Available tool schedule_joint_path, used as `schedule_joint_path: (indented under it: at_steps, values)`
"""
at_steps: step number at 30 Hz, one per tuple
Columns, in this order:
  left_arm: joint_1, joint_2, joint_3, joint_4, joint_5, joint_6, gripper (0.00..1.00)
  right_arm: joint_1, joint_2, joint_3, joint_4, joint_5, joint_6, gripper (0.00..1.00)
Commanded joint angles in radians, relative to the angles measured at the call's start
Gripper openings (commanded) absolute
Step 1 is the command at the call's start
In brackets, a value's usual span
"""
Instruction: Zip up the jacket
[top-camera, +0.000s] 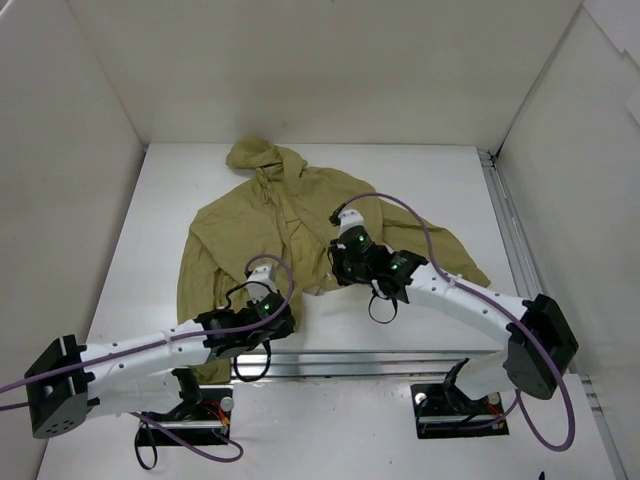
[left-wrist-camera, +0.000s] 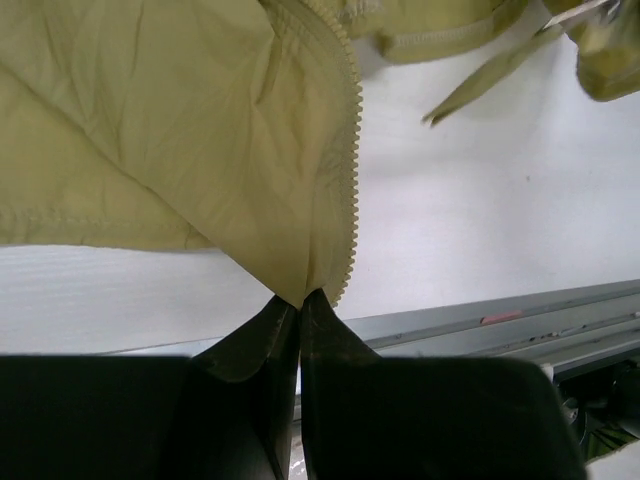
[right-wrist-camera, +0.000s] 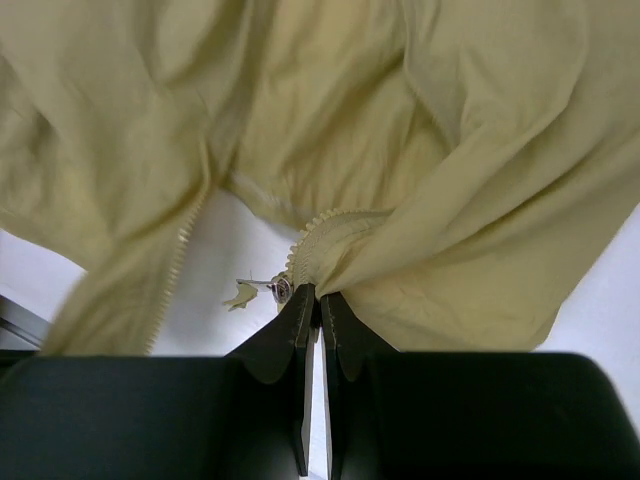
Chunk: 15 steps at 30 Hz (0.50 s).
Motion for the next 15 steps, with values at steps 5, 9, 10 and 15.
schedule_joint_path:
  at_steps: [5,9,10,15]
  values:
    - [0.007,-0.112,0.025,0.041,-0.126,0.084,0.0,-0.029,-0.071,0.047,0.08,-0.047,-0.039,0.0]
    - [0.007,-0.165,0.008,0.084,-0.155,0.123,0.0,-0.024,-0.102,0.001,0.109,-0.105,-0.048,0.0]
    - [0.007,-0.171,0.006,0.088,-0.161,0.13,0.0,-0.022,-0.104,-0.008,0.109,-0.113,-0.058,0.0]
    - [0.007,-0.202,-0.009,0.104,-0.184,0.144,0.0,-0.007,-0.113,-0.086,0.06,-0.029,-0.009,0.0]
